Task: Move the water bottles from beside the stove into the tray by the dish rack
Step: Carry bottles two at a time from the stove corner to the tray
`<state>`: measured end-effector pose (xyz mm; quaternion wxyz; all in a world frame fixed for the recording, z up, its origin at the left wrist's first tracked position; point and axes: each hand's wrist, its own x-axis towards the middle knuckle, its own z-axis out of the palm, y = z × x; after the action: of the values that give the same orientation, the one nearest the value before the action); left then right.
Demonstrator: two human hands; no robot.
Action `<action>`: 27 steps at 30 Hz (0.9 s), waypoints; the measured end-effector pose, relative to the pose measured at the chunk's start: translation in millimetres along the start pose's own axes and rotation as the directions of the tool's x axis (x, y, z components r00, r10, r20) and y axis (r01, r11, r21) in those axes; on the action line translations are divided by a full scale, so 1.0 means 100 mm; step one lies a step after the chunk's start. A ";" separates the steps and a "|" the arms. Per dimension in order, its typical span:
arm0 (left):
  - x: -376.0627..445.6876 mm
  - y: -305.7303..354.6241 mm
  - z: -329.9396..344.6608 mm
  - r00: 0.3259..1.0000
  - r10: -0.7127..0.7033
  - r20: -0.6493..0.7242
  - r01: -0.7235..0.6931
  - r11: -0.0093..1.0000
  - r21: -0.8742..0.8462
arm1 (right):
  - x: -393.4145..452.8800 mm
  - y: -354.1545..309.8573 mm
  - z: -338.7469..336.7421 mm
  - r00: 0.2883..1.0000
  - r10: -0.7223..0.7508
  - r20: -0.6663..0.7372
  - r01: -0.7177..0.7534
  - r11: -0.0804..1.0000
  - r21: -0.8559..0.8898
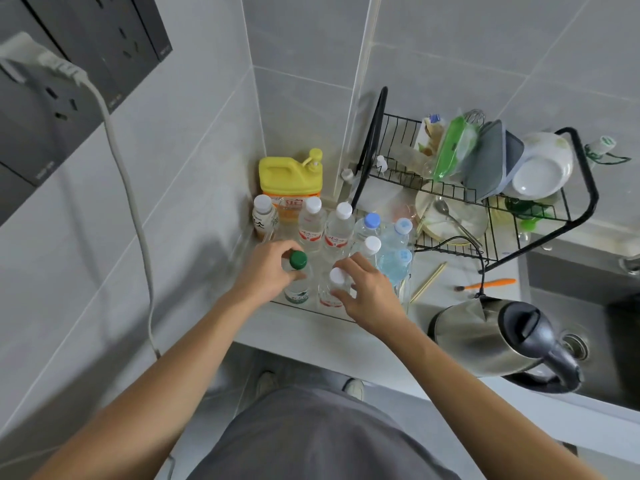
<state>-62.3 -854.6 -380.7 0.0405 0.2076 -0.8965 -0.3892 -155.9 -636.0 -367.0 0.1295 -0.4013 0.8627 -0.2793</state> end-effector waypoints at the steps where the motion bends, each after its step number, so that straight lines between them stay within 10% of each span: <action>1: -0.01 0.02 -0.03 1.000 0.024 -0.004 -0.024 1.000 0.019 | 0.01 -0.01 -0.05 0.999 -0.040 0.003 0.040 0.998 -0.049; 10: -0.01 0.19 -0.15 0.997 0.074 0.032 -0.079 0.974 0.214 | 0.45 -0.14 -0.33 0.963 -0.174 0.204 0.236 0.914 -0.331; 27: 0.47 0.37 -0.21 0.998 0.038 0.044 -0.048 0.970 0.238 | 0.97 -0.07 -0.38 0.985 -0.065 0.161 0.127 0.903 -0.410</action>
<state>-113.3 -865.1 -343.8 0.0062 0.1838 -0.9418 -0.2815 -230.5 -699.2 -331.6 0.0878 -0.4808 0.8700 -0.0644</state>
